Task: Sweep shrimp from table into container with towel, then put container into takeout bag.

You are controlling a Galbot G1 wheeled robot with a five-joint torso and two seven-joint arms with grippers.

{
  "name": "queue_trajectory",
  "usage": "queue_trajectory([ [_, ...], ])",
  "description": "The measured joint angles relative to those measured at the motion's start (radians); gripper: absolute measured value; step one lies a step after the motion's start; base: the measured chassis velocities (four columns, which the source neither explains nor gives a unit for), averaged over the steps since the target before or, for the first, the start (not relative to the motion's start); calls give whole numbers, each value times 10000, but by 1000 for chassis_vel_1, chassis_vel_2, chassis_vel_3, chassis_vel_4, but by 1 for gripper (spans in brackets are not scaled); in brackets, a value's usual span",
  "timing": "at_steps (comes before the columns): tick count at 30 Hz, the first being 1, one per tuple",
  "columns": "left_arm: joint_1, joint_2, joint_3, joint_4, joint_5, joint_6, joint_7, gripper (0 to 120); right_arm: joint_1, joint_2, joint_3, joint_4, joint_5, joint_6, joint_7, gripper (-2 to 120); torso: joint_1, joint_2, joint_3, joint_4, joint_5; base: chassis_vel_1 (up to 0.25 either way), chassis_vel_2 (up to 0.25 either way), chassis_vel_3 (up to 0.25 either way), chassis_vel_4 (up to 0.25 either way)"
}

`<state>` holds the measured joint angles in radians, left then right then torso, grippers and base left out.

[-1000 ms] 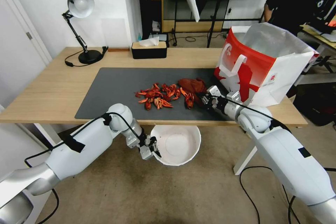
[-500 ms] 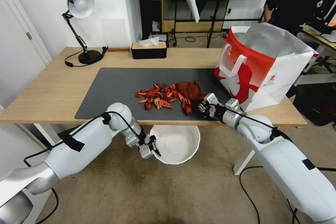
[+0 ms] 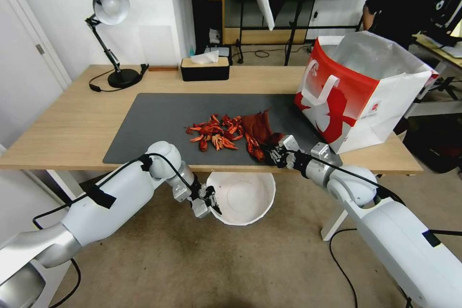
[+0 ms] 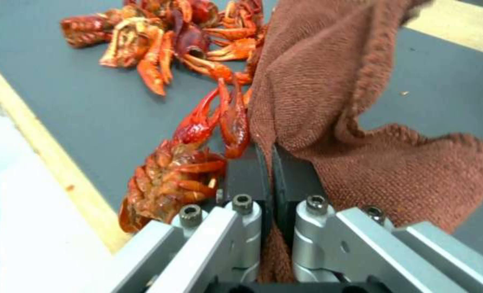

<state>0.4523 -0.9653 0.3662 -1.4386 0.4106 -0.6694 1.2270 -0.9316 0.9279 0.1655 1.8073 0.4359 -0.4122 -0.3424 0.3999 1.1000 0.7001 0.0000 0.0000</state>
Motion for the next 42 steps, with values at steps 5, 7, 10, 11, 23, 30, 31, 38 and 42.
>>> queue_trajectory([
  [5,-162,-38,119,18,-15,-5,-48,0,-313,-125,179,442,357,-180,114,0,0,0,0,1,1,0,0,0,0],
  [7,-412,-214,363,172,-69,-46,-80,0,-713,-206,499,834,551,-327,213,0,0,0,0,5,2,0,0,0,0],
  [10,-660,-425,565,344,-124,-110,-111,0,-1076,-298,786,1157,732,-441,326,0,0,0,-1,-10,-2,0,0,0,0],
  [11,-725,-475,625,373,-150,-124,-119,0,-1206,-346,855,1295,841,-507,383,0,1,0,0,-12,-2,0,0,0,0],
  [23,-776,-327,637,346,-186,-128,-103,0,-1759,-436,850,1818,1083,-656,369,0,1,0,-1,0,-2,0,0,0,0],
  [30,-777,-246,563,401,-219,-154,-122,0,-2069,-519,853,2024,1016,-637,202,0,2,0,-1,0,-1,0,0,0,0],
  [31,-772,-241,552,424,-221,-163,-131,0,-2148,-552,858,2110,1014,-636,186,0,2,0,-1,0,0,0,0,0,0],
  [38,-746,-214,532,460,-227,-183,-135,0,-2517,-688,983,2389,1064,-636,154,0,2,0,-1,0,0,0,0,0,0],
  [42,-728,-205,526,456,-228,-191,-135,0,-2762,-764,1063,2572,1115,-636,134,0,2,0,-1,-1,-1,0,0,0,0],
])
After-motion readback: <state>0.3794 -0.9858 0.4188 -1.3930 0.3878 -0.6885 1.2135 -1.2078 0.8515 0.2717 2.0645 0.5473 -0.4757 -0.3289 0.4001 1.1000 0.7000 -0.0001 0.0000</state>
